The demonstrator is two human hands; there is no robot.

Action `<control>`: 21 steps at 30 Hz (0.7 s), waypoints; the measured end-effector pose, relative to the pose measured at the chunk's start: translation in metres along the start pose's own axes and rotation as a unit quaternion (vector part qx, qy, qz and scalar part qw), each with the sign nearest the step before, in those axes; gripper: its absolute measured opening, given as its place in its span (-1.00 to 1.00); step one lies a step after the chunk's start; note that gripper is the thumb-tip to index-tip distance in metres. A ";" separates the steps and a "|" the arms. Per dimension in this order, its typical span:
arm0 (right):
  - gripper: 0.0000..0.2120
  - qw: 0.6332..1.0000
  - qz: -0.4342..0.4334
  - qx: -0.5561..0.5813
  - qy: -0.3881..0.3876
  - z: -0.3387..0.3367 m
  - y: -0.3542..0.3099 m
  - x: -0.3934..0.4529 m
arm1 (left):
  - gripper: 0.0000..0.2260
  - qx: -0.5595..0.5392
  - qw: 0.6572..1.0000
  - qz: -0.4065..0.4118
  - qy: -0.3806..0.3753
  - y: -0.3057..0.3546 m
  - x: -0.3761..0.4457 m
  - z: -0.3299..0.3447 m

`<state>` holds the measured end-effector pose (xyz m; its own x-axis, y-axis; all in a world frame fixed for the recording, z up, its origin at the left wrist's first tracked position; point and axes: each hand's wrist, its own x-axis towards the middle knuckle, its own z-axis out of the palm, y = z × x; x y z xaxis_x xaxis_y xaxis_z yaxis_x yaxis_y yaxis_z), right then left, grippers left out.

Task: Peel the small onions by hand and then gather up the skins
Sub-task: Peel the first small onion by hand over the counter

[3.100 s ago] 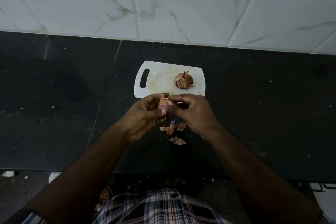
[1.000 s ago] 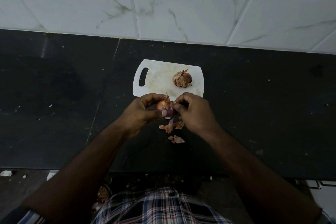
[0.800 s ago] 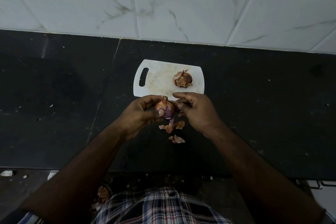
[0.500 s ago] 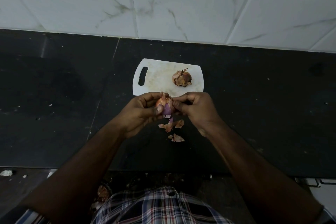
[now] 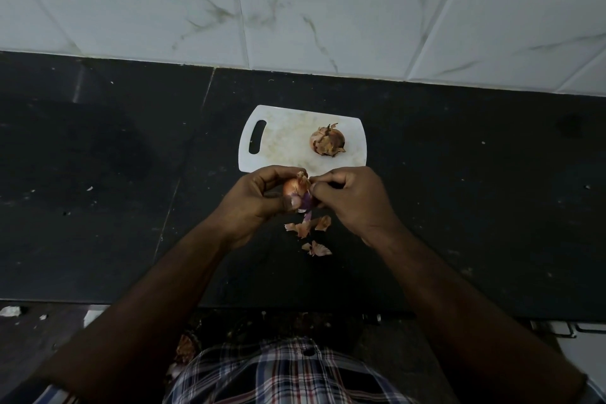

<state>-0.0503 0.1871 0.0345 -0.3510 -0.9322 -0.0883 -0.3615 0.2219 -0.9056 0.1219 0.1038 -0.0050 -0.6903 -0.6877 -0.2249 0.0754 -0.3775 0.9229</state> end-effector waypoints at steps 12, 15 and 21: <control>-0.70 0.969 -0.050 -0.232 0.062 0.016 -0.005 -0.005 | -0.57 0.122 0.990 0.038 0.067 -0.002 0.000 0.017; -0.73 0.974 -0.047 -0.215 0.042 0.017 -0.002 -0.004 | -0.57 0.121 0.990 0.042 0.059 -0.003 -0.001 0.014; -0.83 0.990 0.009 -0.138 0.006 -0.002 0.011 0.002 | -0.53 0.024 0.999 0.034 0.035 -0.003 -0.006 0.005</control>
<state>-0.0566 0.1883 0.0252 -0.3692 -0.9243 -0.0971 -0.5768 0.3098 -0.7559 0.1217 0.1121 -0.0050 -0.6330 -0.7527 -0.1810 0.0851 -0.3000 0.9501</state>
